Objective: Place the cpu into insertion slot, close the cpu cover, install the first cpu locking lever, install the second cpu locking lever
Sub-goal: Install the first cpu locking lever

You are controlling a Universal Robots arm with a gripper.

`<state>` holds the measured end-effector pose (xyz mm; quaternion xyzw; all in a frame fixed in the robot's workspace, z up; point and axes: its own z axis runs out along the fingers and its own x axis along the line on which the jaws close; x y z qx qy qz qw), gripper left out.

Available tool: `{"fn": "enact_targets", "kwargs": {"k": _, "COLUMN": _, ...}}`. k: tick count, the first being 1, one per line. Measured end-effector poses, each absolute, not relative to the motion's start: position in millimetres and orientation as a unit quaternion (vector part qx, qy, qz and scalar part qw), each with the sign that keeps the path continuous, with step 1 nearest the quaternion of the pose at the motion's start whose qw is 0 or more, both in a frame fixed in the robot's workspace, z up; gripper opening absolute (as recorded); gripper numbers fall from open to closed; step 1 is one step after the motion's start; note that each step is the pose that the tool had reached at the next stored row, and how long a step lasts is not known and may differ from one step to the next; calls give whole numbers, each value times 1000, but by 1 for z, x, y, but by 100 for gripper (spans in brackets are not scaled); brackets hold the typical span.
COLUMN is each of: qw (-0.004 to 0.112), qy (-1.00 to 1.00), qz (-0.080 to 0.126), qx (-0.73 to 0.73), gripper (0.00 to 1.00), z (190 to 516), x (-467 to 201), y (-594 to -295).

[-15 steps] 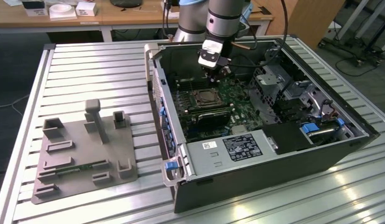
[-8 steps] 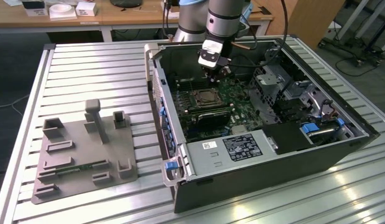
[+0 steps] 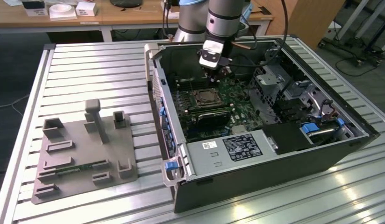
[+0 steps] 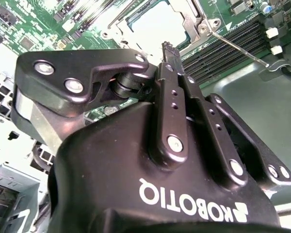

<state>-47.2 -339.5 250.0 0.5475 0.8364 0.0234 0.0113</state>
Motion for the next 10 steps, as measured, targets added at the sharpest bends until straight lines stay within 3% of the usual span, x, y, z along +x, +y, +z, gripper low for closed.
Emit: {"fn": "enact_targets", "kwargs": {"k": 10, "qw": 10, "qy": 862, "qz": 24, "qx": 506, "gripper": 10, "z": 250, "x": -47, "y": -340}}
